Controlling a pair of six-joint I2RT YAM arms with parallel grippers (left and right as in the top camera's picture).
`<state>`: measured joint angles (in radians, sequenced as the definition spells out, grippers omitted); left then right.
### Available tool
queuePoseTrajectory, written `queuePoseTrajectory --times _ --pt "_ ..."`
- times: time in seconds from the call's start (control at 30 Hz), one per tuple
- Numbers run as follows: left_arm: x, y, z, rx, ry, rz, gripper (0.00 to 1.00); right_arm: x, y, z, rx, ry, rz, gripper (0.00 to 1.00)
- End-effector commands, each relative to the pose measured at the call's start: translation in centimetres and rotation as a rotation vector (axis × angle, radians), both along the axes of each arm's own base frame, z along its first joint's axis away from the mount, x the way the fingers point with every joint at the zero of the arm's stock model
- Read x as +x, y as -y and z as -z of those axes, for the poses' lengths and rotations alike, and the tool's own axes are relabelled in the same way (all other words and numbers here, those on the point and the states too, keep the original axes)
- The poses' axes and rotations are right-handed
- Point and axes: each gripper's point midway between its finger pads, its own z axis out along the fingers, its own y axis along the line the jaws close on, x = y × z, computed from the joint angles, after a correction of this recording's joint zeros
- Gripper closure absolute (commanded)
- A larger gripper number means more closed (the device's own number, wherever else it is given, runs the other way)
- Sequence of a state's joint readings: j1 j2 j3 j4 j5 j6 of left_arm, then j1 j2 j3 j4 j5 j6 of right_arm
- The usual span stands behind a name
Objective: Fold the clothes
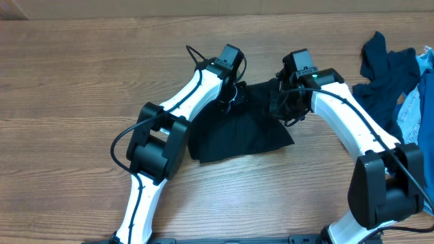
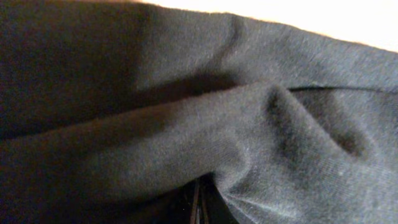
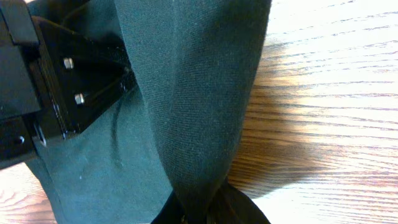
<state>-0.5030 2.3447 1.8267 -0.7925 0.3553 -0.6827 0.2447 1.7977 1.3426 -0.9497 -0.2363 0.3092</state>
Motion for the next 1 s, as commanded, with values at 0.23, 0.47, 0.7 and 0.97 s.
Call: queuePoseTrajectory --times 0.23,0.47,0.7,0.97 --pt "-0.5 -2.8 -3.1 0.101 0.028 -0.002 0.95 0.8 0.4 -5.4 -0.004 0.165 -0.017 0.96" --pt "-2.8 -3.1 -3.1 0.148 -0.025 0.023 0.84 0.2 1.4 -4.9 -0.056 0.138 -0.005 0.96" --pt "-7.3 -0.9 3.2 0.123 -0.118 -0.007 0.88 -0.1 1.5 -4.8 -0.063 0.125 -0.006 0.96" --pt "-2.1 -2.2 -2.7 0.090 0.031 0.043 0.87 -1.8 -1.9 -4.7 -0.061 0.112 -0.105 0.96"
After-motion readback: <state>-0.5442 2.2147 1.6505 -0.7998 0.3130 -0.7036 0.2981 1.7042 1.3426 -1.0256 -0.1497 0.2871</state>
